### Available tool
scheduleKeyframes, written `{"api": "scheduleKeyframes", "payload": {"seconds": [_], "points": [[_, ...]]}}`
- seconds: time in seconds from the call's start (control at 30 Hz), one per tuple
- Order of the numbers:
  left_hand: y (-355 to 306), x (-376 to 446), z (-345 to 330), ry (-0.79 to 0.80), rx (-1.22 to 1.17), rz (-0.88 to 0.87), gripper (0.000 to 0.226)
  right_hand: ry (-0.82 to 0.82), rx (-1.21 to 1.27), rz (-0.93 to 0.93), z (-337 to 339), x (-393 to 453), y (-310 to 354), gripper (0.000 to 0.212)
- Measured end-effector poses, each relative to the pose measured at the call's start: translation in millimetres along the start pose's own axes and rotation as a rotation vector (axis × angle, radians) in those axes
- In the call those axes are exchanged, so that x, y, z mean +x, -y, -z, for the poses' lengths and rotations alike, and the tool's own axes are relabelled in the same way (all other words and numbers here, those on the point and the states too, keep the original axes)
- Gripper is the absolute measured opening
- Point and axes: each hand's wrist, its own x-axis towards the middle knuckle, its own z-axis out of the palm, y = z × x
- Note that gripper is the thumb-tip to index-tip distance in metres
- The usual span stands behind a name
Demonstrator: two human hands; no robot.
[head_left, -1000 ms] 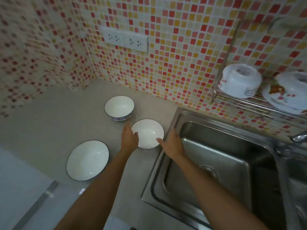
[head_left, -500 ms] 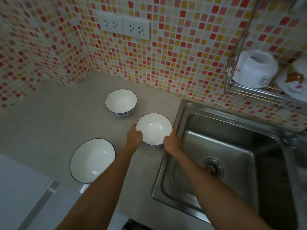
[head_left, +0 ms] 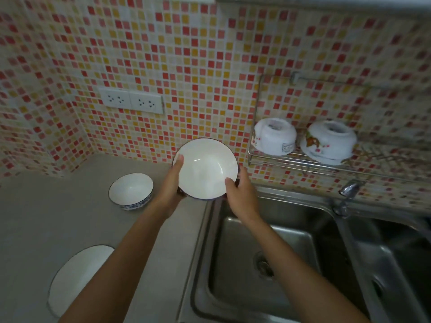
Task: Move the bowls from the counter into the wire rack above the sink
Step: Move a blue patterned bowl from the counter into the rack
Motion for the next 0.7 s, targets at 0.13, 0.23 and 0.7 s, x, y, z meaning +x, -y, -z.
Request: {"api": "scheduleKeyframes", "payload": {"seconds": [0.13, 0.23, 0.7], "points": [[-31.2, -3.5, -48.1, 0.04, 0.031, -0.132, 0.052, -0.004, -0.064, 0.105, 49.4, 8.4, 24.9, 0.043], [-40.2, -1.4, -85.4, -0.018, -0.034, -0.161, 0.051, -0.114, -0.111, 0.167, 84.4, 17.5, 27.0, 0.046], [-49.0, 31.0, -204.1, -0.044, 0.346, -0.436, 0.048, -0.372, -0.837, 0.053, 215.7, 81.7, -69.5, 0.083]]}}
